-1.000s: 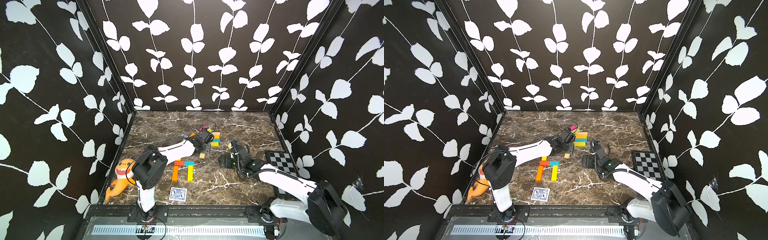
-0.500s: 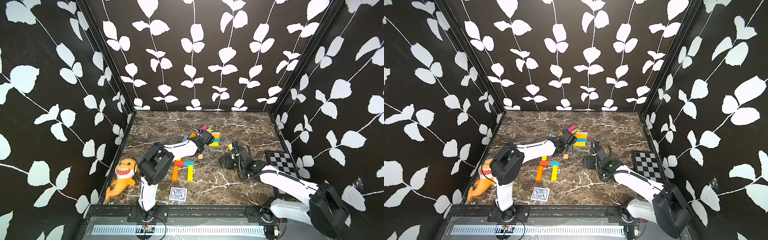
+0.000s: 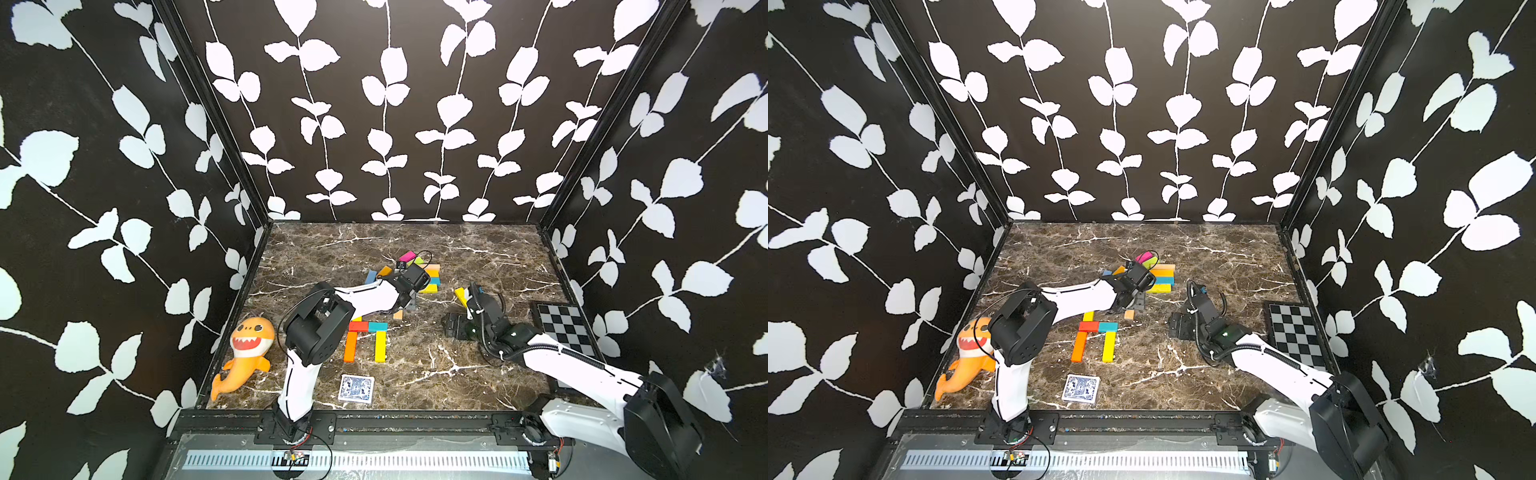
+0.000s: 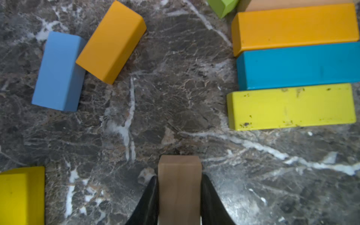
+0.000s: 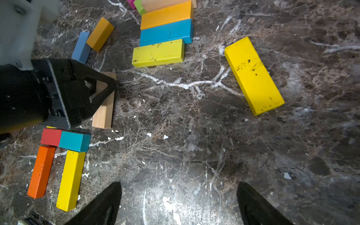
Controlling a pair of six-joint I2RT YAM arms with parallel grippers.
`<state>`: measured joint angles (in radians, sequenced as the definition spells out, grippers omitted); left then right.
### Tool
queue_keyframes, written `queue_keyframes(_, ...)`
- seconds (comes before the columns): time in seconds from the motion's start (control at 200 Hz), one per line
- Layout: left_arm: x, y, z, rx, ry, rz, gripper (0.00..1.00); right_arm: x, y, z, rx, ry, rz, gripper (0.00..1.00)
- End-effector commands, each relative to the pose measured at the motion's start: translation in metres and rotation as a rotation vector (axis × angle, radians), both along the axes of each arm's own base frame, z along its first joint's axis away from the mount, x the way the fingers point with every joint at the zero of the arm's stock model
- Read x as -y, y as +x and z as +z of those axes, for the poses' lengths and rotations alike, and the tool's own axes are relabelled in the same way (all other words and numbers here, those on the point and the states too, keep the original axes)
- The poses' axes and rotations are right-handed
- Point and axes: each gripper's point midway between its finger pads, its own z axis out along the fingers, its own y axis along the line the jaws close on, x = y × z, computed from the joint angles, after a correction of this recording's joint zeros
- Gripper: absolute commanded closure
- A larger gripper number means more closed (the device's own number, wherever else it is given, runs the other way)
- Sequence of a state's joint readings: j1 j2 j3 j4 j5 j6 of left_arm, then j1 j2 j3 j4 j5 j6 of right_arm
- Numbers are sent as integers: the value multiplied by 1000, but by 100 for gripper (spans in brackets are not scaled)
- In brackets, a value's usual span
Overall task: Assemble the letter h with building blocks
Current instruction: Place the building block at the center of the board.
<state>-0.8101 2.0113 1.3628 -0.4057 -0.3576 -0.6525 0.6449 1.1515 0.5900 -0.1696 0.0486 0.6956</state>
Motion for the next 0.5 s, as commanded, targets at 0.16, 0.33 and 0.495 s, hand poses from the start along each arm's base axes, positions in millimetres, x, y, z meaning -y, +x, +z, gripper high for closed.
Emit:
queue_keyframes(0.16, 3, 6, 8, 21, -2, 6, 53, 5, 2, 3, 16, 16, -25, 7)
queue_keyframes(0.33, 10, 11, 24, 48, -38, 0, 33, 7, 2, 7, 26, 20, -30, 6)
queue_keyframes(0.495, 23, 14, 77, 134, -155, -50, 22, 7, 1, 12, 32, 29, -22, 5)
